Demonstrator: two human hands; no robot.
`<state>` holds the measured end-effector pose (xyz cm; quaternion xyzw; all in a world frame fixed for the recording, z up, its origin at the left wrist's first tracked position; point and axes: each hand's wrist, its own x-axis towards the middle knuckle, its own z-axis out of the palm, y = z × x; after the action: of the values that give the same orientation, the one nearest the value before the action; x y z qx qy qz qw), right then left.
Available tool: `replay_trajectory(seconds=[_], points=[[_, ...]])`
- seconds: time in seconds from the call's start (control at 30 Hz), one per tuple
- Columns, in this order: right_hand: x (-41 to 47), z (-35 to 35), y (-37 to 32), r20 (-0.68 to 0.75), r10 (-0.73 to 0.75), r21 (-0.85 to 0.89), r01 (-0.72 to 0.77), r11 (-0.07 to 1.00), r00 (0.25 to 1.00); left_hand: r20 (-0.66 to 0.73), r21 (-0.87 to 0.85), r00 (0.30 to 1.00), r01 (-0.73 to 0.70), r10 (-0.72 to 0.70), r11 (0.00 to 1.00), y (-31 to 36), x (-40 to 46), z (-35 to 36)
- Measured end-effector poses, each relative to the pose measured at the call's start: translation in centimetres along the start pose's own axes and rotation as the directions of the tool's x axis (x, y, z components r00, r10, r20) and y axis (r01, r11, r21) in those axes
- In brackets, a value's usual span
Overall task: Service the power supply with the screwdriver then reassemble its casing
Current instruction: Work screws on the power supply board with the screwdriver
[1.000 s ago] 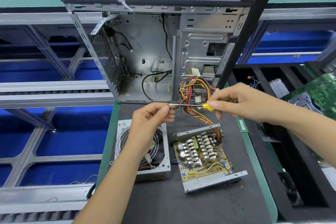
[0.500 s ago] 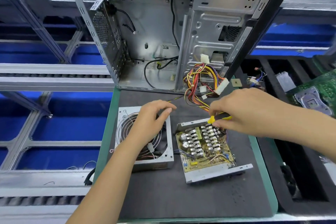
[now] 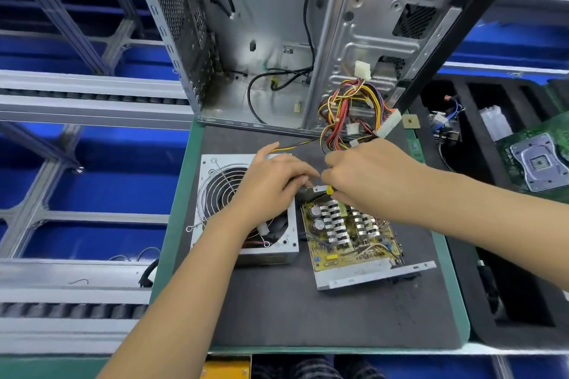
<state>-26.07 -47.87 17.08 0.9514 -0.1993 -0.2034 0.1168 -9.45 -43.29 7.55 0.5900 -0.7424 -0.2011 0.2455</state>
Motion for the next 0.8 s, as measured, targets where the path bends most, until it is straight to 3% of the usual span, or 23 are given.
replay_trajectory(seconds=[0.8], points=[[1.2,1.6,-0.6,-0.012,-0.02,-0.056,0.019,0.998,1.0,-0.053,0.035,0.998,-0.021,0.023,0.999,-0.4,0.1,0.5]])
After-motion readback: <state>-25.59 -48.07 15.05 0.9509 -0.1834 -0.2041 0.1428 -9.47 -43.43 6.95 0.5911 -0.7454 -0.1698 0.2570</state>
